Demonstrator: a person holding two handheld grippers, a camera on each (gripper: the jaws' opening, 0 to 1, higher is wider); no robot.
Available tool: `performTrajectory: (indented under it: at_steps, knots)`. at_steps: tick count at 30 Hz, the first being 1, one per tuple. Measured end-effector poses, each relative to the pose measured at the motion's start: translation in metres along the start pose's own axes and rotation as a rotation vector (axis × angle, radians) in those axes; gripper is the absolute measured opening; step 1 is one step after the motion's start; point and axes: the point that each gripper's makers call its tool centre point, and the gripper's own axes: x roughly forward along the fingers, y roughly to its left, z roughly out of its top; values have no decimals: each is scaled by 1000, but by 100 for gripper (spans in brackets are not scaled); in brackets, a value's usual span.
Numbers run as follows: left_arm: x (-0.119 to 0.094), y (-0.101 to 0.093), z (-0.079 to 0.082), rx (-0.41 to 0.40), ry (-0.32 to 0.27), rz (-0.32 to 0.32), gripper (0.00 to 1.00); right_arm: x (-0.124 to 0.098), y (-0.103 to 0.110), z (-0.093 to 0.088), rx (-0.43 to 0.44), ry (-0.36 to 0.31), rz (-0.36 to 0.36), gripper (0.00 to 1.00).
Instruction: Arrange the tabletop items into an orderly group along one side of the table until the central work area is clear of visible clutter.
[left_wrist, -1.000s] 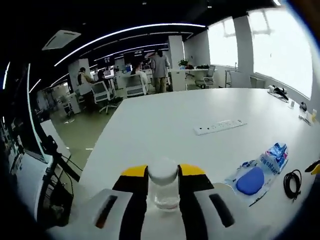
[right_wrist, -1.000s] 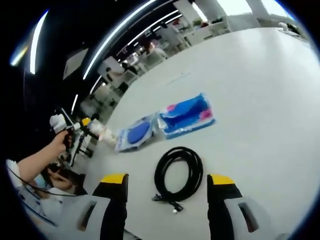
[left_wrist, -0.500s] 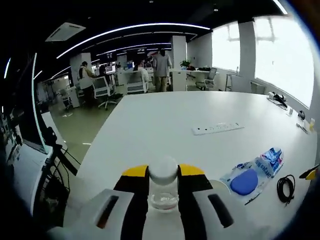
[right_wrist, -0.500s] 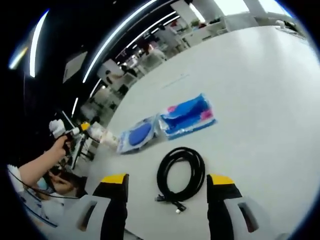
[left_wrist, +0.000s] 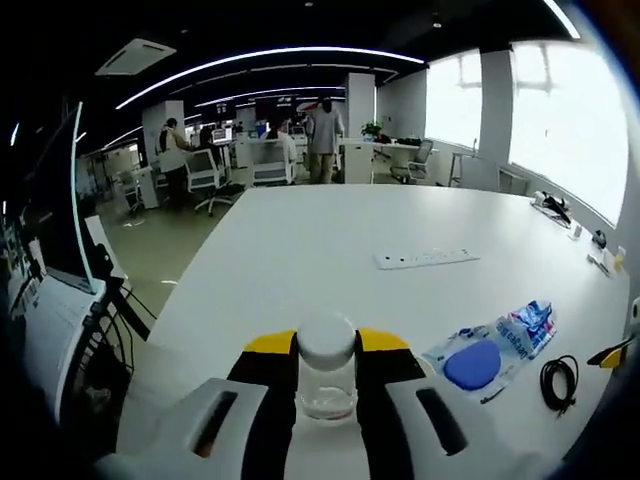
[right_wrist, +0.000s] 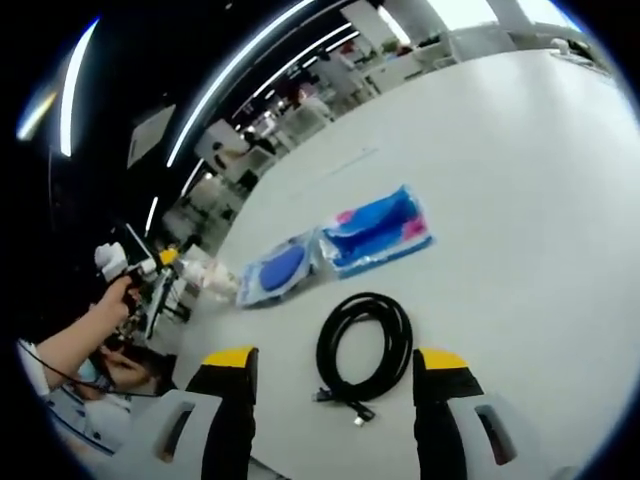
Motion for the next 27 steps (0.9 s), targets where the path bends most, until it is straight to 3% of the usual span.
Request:
performTrajectory:
  at_steps: [9, 21, 27]
  knots:
    - [0, -2, -7, 11, 24, 8, 19, -1, 0, -3, 4, 3, 2, 63]
    - [-6, -3, -9, 25, 24, 6, 21, 3, 6, -4, -56, 21, 9, 64]
    - [-16, -3, -13, 4, 5, -5, 43, 2, 10, -1, -137, 21, 3, 65]
